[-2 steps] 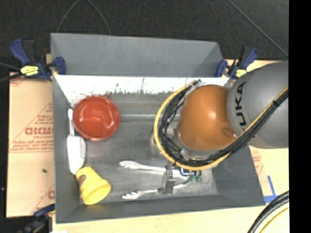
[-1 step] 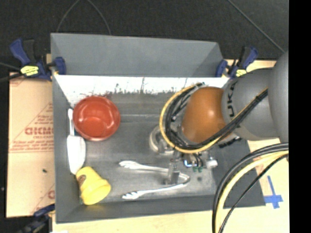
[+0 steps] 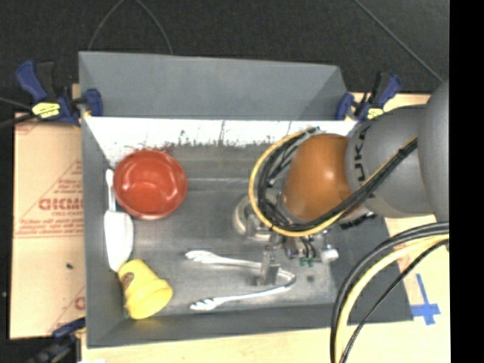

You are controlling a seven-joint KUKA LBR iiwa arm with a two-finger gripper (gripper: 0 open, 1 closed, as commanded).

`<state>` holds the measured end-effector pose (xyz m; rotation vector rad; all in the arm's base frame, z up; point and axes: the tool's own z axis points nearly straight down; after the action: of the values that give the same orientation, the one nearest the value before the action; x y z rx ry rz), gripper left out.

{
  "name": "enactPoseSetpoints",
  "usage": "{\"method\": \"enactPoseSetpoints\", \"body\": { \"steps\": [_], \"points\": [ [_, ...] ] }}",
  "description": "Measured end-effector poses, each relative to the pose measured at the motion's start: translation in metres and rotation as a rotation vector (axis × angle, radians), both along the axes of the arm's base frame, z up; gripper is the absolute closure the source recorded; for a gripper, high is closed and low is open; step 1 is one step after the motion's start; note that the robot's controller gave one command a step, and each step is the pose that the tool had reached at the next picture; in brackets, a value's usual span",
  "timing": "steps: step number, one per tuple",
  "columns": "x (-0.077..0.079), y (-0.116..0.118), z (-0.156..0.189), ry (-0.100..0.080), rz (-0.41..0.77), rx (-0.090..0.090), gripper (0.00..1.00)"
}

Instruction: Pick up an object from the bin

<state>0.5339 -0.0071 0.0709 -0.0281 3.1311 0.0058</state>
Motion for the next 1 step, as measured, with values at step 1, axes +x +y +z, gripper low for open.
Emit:
{"method": "enactPoseSetpoints", "body": {
  "steps": [1],
  "points": [
    [-0.0479, -0.0151, 0.0012, -0.009, 0.045, -0.003, 0.00]
  ]
}}
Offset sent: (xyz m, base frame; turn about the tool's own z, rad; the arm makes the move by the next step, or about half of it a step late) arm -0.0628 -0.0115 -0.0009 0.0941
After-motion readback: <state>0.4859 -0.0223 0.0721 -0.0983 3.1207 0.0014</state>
